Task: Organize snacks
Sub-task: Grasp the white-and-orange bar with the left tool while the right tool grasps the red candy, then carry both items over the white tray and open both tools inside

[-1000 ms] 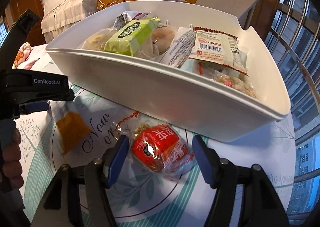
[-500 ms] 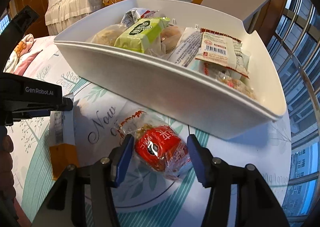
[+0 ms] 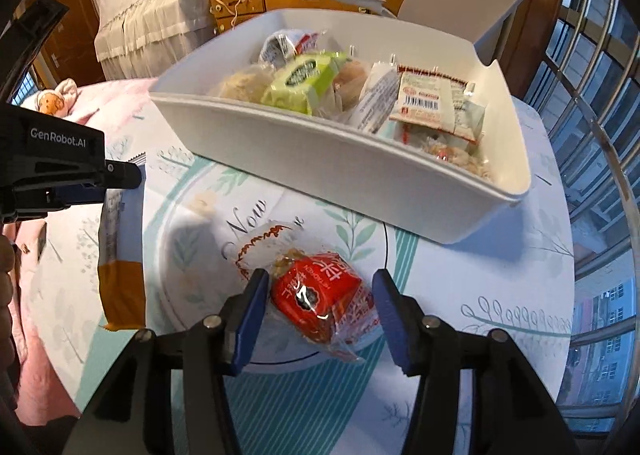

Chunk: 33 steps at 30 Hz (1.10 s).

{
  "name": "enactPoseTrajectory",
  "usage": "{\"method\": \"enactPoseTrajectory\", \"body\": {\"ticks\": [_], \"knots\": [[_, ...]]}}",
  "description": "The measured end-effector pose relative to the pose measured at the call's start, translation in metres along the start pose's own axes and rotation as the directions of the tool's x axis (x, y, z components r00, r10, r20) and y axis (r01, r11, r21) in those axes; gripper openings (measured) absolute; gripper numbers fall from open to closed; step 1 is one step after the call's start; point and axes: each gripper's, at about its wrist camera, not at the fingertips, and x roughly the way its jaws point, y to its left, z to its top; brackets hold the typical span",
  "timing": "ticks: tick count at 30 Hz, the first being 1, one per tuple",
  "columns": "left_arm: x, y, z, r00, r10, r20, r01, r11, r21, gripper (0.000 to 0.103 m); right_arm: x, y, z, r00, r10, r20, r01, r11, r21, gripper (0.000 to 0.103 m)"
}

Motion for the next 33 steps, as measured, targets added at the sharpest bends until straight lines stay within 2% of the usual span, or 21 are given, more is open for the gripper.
{"method": "enactPoseTrajectory", "body": {"ticks": [8, 14, 19, 24, 28, 32, 33], "knots": [[-0.037, 0.003, 0.035, 0.999, -0.025, 0.026, 0.024, 0.998, 0.056, 0.03, -0.036, 0.013, 0.018, 0.997, 0.012, 0.078, -0.013, 1.0, 0.013, 0.053], [-0.052, -0.013, 0.069, 0.998, -0.057, 0.028, 0.053, 0.991, 0.122, 0.03, -0.052, 0.013, 0.05, 0.987, 0.002, 0.16, -0.005, 1.0, 0.018, 0.054], [-0.049, -0.037, 0.101, 0.994, -0.103, -0.021, 0.105, 0.979, 0.176, 0.03, -0.054, 0.0, 0.075, 0.979, -0.02, 0.205, 0.011, 0.999, 0.045, 0.054], [-0.044, -0.076, 0.127, 0.993, -0.111, -0.043, 0.118, 0.953, 0.278, 0.031, -0.049, -0.016, 0.092, 0.973, -0.024, 0.227, 0.01, 0.998, 0.062, 0.054], [-0.04, -0.11, 0.145, 0.994, -0.106, -0.032, 0.111, 0.925, 0.363, 0.032, -0.041, -0.032, 0.101, 0.972, -0.024, 0.233, 0.003, 0.996, 0.09, 0.055], [-0.034, -0.135, 0.15, 0.995, -0.088, -0.036, 0.095, 0.894, 0.437, 0.042, -0.033, -0.047, 0.102, 0.976, -0.022, 0.215, -0.008, 0.991, 0.136, 0.059], [-0.034, -0.139, 0.15, 0.997, -0.078, -0.027, 0.082, 0.89, 0.449, 0.048, -0.03, -0.05, 0.101, 0.978, -0.019, 0.208, -0.012, 0.989, 0.144, 0.059]]}}
